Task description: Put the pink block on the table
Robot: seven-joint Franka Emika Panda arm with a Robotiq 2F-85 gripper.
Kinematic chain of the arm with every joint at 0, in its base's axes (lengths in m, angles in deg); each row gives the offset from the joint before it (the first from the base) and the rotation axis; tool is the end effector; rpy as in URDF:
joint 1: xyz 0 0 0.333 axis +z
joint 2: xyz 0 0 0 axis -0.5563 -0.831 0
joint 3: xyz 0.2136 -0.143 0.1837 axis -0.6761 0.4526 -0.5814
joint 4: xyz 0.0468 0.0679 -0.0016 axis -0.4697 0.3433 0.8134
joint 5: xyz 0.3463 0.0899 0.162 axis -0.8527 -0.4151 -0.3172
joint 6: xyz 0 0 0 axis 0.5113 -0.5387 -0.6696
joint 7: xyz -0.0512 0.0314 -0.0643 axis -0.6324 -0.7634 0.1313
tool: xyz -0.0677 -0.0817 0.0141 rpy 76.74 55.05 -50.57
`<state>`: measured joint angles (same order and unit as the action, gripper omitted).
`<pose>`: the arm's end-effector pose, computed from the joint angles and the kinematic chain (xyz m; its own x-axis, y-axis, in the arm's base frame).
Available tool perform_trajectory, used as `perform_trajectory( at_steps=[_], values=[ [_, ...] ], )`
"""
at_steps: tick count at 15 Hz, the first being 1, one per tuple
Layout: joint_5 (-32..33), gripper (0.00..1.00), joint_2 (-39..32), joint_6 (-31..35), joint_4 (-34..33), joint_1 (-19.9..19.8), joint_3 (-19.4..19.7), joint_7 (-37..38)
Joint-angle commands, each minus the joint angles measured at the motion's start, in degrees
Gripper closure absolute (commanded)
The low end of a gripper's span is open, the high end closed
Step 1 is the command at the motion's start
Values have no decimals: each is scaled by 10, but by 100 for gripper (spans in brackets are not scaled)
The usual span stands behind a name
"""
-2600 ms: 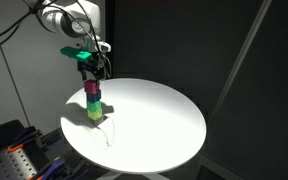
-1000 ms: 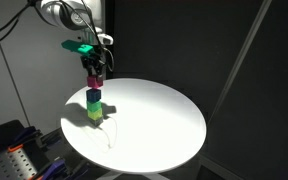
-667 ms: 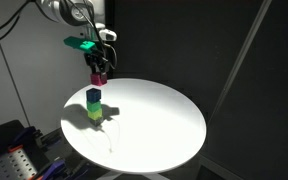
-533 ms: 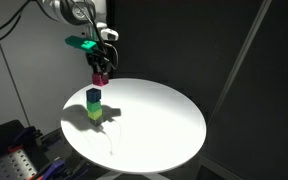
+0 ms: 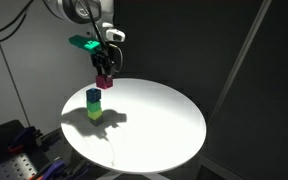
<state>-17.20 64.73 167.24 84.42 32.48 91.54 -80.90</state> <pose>0.4661 -0.0334 0.3770 0.9982 -0.0361 0.0476 -0.0338 -0.9983 -0.0470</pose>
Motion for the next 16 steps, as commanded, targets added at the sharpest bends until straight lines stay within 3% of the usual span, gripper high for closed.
perform_trajectory(
  at_steps=[1,16],
  values=[
    [3,72,15,-12,5,-12,9,-2],
    [-11,72,-37,44,12,-44,51,-13]
  ],
)
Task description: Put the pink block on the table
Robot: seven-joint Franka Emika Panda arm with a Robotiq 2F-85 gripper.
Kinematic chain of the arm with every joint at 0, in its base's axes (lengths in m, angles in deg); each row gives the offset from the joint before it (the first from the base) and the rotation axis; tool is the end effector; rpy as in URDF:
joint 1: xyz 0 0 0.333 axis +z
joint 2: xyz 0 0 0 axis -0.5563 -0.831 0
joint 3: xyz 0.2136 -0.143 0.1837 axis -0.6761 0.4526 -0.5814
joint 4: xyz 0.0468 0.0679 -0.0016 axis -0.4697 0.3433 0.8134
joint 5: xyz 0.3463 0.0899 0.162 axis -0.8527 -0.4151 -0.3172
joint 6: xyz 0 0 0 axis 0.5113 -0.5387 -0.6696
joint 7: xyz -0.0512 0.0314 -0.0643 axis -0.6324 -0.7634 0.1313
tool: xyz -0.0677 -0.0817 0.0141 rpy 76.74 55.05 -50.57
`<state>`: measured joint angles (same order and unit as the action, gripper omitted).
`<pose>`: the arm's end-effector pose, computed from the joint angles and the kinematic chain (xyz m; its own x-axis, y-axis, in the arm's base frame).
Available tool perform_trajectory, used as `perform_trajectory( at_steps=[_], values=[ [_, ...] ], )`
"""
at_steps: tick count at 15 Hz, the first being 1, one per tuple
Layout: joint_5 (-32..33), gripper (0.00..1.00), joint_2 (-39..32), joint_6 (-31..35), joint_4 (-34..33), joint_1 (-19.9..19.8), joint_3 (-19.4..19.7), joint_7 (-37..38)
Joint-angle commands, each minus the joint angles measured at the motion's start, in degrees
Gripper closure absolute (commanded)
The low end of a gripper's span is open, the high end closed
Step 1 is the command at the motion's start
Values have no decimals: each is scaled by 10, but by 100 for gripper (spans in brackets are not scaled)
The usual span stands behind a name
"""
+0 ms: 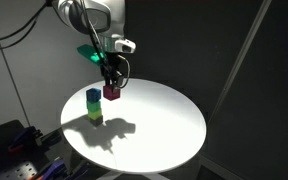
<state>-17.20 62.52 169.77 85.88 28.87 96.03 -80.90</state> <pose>0.4551 -0.0984 0.3515 0.9837 -0.1778 0.0270 -0.1761 -0.9828 -0.0553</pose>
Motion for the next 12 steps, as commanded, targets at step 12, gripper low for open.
perform_trajectory(
  at_steps=[12],
  values=[
    [0,47,-51,35,-1,-15,6,0]
  ],
)
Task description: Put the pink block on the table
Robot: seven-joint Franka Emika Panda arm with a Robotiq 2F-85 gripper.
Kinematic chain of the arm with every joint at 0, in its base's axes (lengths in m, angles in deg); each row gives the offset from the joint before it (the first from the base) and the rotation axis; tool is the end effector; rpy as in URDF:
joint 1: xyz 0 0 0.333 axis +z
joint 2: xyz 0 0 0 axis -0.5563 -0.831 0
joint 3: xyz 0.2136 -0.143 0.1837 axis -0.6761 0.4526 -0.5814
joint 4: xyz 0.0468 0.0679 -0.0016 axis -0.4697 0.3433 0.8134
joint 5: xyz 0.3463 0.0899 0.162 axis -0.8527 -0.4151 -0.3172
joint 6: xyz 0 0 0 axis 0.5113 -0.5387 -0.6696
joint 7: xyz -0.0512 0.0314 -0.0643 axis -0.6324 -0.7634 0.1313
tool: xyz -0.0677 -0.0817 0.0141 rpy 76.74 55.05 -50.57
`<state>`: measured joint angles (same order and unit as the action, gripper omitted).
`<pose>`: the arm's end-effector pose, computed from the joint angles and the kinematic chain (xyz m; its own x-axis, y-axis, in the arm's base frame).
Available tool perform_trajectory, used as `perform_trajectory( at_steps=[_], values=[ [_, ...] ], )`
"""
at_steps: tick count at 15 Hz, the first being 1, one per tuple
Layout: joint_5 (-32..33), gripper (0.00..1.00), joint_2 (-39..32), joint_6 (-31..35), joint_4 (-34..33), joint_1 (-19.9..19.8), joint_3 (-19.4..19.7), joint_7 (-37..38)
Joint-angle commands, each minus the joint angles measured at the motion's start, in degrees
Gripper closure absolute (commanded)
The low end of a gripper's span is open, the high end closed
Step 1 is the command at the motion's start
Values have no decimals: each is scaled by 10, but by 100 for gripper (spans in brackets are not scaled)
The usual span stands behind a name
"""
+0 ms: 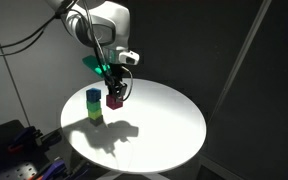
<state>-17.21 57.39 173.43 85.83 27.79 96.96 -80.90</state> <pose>0.4581 -0.1166 0.3158 0.9765 -0.2153 0.0022 -0.2150 -0.9757 -0.0432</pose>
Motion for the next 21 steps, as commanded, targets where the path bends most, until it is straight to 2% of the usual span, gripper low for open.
perform_trajectory(
  at_steps=[1,6,7,21],
  values=[
    [0,47,0,-1,-1,-4,-4,0],
    [0,47,0,-1,-1,-4,-4,0],
    [-1,72,-1,2,0,-3,-4,0],
    [-19,72,-89,53,-24,-6,-11,-15]
  ],
)
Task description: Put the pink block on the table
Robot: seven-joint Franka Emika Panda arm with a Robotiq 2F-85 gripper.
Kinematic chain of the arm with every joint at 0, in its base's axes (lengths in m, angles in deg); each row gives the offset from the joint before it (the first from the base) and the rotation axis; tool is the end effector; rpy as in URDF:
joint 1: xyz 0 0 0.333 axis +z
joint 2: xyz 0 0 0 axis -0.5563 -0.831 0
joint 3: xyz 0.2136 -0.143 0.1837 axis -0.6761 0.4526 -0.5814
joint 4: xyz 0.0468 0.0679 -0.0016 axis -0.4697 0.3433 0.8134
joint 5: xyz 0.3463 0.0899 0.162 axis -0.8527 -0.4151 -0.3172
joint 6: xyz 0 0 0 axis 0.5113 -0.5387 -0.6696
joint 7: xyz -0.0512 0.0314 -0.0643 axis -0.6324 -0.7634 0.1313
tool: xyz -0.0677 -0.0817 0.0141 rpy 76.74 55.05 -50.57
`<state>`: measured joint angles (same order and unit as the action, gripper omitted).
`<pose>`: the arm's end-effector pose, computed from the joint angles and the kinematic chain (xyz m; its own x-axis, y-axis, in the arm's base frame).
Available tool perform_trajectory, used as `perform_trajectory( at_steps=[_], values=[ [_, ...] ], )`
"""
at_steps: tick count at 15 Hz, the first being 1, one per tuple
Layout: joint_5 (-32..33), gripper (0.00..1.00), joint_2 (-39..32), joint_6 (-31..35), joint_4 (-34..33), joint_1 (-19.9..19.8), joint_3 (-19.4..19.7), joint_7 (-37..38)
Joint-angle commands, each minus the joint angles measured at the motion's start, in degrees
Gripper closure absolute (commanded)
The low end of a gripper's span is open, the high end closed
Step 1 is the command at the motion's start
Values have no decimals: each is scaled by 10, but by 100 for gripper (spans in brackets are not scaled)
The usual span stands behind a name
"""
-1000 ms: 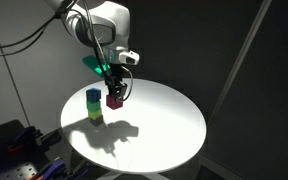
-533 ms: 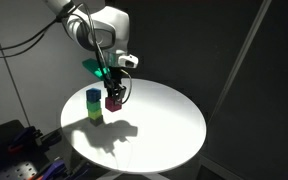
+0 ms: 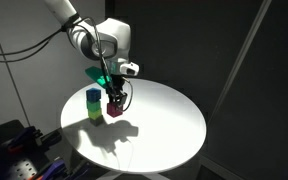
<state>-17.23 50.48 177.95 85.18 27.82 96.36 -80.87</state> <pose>0.4666 -0.1146 0.2701 0.9777 -0.2080 -0.0277 -0.2087 -0.9777 -0.0242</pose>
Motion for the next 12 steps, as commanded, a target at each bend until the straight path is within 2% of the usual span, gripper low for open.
perform_trajectory(
  at_steps=[1,12],
  values=[
    [-22,72,-26,11,-20,-8,-6,-18],
    [-125,72,-113,32,-79,-37,-32,-122]
  ],
)
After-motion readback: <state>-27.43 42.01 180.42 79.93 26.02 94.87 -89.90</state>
